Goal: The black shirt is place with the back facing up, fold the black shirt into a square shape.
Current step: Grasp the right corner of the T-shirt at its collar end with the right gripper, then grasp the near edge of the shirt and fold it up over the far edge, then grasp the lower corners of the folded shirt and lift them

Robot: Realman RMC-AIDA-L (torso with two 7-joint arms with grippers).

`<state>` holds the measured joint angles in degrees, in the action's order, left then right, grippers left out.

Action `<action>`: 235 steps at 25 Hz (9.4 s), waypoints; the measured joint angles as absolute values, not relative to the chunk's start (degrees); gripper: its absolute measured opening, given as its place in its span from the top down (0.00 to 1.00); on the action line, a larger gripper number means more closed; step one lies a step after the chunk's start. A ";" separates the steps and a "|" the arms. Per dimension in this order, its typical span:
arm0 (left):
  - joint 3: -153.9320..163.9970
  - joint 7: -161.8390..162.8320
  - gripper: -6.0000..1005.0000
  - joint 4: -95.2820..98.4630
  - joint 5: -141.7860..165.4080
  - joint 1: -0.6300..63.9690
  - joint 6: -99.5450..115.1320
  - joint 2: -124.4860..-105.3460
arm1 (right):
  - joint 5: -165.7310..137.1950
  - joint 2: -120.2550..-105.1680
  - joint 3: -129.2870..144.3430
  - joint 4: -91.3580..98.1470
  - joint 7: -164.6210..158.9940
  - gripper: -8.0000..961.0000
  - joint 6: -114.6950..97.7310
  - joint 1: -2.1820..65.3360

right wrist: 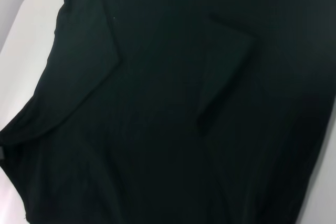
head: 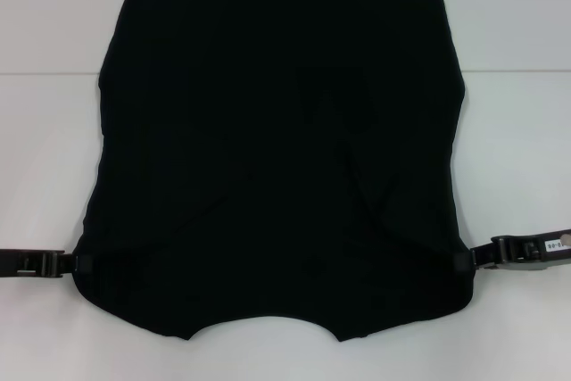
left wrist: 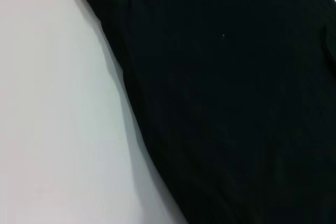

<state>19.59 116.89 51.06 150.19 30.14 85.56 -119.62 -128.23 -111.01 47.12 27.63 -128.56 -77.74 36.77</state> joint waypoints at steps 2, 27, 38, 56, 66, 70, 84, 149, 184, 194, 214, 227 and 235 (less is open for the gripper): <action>19.60 116.89 0.94 51.06 149.63 30.13 85.46 -119.62 | -128.15 -110.97 46.08 27.91 -127.51 0.90 -78.79 36.02; 10.04 110.50 0.94 49.68 147.16 24.87 106.00 -120.51 | -128.66 -106.01 32.48 28.76 -108.99 0.91 -92.05 22.42; 10.05 106.06 0.94 47.49 147.17 21.36 110.47 -122.28 | -128.78 -104.46 29.63 29.74 -106.80 0.90 -95.34 17.57; 9.41 111.05 0.94 42.27 144.90 33.58 103.13 -117.03 | -128.29 -106.38 26.19 29.55 -106.90 0.87 -91.43 28.15; 9.81 113.83 0.94 37.05 144.16 40.29 90.11 -114.27 | -128.53 -106.69 26.68 29.22 -109.82 0.86 -81.11 35.26; 10.02 114.53 0.94 35.04 144.13 43.17 83.92 -113.54 | -128.55 -106.69 27.30 27.77 -111.10 0.86 -75.32 38.13; 13.73 113.82 0.94 28.88 144.10 50.68 60.68 -112.48 | -128.58 -108.02 33.29 22.64 -114.31 0.84 -52.61 49.18; 21.73 111.94 0.20 44.33 134.39 45.06 69.82 -118.23 | -116.34 -111.46 33.47 34.78 -113.29 0.21 -59.42 43.52; 38.56 100.43 0.11 44.53 135.09 32.49 64.19 -120.93 | -107.88 -112.67 35.36 33.39 -113.09 0.24 -67.65 37.20; 40.74 100.95 0.21 44.44 136.51 33.15 63.04 -120.72 | -107.92 -112.42 35.14 33.30 -113.23 0.24 -67.75 36.61; 40.66 100.73 0.81 44.25 136.67 34.50 62.66 -119.97 | -112.29 -111.11 35.57 33.32 -115.84 0.24 -65.80 36.60; 41.15 100.47 0.96 44.28 136.67 35.09 62.38 -119.79 | -133.21 -111.14 36.45 29.82 -126.38 0.24 -58.21 42.21; 41.09 100.49 0.96 44.26 136.67 35.42 62.31 -119.66 | -134.37 -111.58 37.11 27.71 -126.54 0.24 -53.47 42.27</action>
<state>41.09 100.49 44.26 136.67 35.42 62.31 -119.66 -134.37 -111.58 37.11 27.71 -126.54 -53.47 42.27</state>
